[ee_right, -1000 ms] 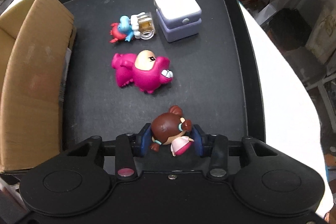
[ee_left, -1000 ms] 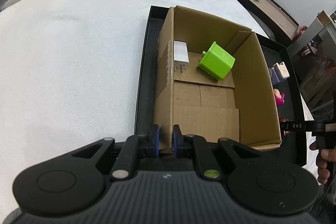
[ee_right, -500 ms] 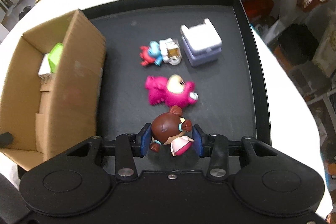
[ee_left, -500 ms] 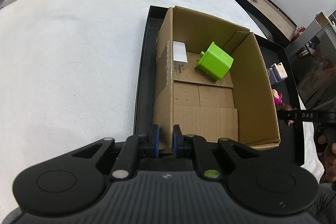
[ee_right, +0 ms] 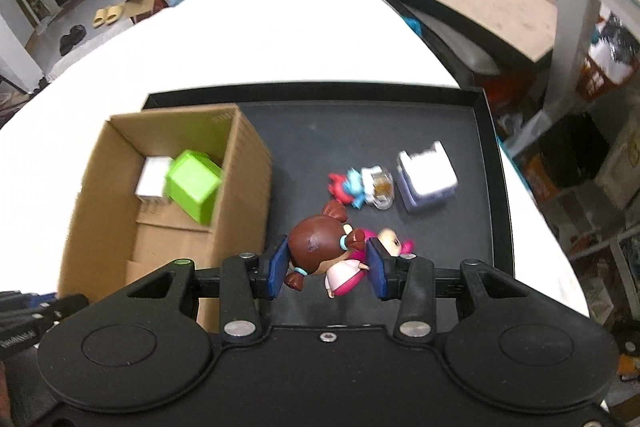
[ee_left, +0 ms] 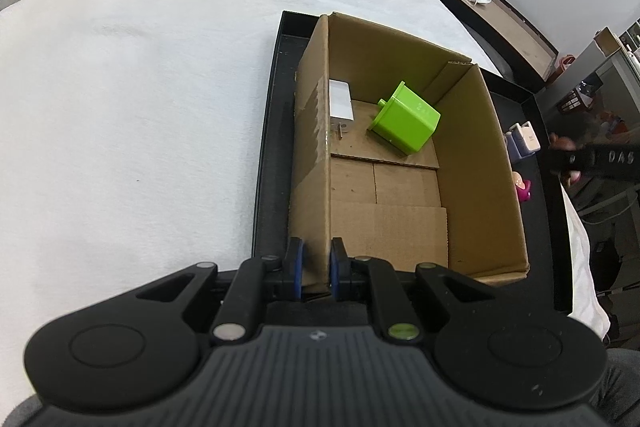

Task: Organize rigid objects
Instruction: 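Carry the doll figurine with the right tool into the box and release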

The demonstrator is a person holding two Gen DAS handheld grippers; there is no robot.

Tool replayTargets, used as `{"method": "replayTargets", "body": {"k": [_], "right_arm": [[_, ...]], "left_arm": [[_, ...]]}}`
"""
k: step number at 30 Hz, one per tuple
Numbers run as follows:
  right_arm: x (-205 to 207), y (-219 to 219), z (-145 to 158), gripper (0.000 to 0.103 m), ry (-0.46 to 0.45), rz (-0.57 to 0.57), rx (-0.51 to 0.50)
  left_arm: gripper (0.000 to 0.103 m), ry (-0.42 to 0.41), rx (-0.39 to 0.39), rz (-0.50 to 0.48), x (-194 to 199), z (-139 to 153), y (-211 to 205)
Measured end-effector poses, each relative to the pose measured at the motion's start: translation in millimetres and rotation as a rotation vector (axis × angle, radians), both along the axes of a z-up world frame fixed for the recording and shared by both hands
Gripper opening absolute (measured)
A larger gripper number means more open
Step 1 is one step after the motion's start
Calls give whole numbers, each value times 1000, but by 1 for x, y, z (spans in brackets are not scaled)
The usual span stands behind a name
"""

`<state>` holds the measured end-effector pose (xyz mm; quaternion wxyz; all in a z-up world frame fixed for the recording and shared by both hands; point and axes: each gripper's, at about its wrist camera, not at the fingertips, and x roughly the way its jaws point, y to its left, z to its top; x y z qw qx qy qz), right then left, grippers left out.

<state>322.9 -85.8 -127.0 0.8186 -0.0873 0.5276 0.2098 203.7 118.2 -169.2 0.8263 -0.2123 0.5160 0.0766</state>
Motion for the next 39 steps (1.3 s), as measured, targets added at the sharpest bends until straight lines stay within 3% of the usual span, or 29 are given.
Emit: {"method": "replayTargets", "body": {"k": [17,39], "right_arm": [[-4,49,31,41,-57,70,26],[-12,99,19,41,4,139,38]], "left_arm": [[12,-8,-19,-4,-1,-1,4],[13,-17,-40,-2,-2,-2,7]]}}
